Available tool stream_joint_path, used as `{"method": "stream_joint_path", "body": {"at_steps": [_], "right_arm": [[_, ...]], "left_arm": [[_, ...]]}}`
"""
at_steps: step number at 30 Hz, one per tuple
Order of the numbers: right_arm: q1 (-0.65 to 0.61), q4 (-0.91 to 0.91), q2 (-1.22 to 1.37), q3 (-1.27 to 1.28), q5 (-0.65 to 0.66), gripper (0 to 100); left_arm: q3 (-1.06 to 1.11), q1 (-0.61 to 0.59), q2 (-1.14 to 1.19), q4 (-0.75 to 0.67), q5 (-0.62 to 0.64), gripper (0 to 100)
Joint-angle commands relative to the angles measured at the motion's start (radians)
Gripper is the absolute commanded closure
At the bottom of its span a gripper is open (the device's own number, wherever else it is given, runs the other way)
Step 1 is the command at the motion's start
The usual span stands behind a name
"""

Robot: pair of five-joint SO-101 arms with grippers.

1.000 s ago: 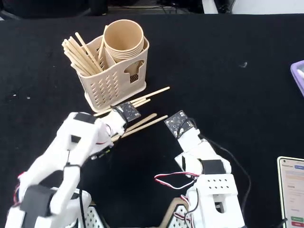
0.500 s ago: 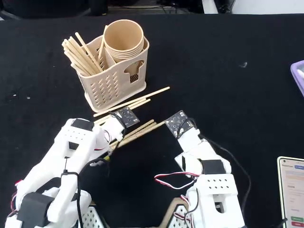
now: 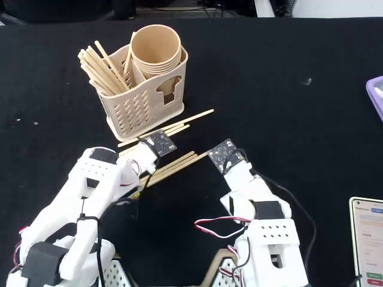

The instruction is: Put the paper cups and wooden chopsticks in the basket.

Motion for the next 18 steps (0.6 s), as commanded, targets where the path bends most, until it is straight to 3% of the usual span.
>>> {"method": "stream_joint_path", "body": {"at_steps": [1,6,10,13,18], "right_arm": [[0.012,-0.017,-0.022,-0.004,0.002,74.4],[0.012,-0.017,-0.022,-0.004,0.002,74.4],[0.012,-0.017,-0.022,-0.004,0.002,74.4],[0.012,-0.017,-0.022,-0.004,0.002,74.4],[0.012,-0.018,-0.022,-0.004,0.002,74.4]], "left_arm": [[0.042,0.010,0.014,-0.143,0.049,84],[-0.015,0.004,0.106,-0.149,0.087,84],[-0.093,0.010,0.135,-0.048,0.087,86],[-0.159,0.008,0.137,0.035,0.089,97],[-0.231,0.004,0.137,0.137,0.087,97]]}}
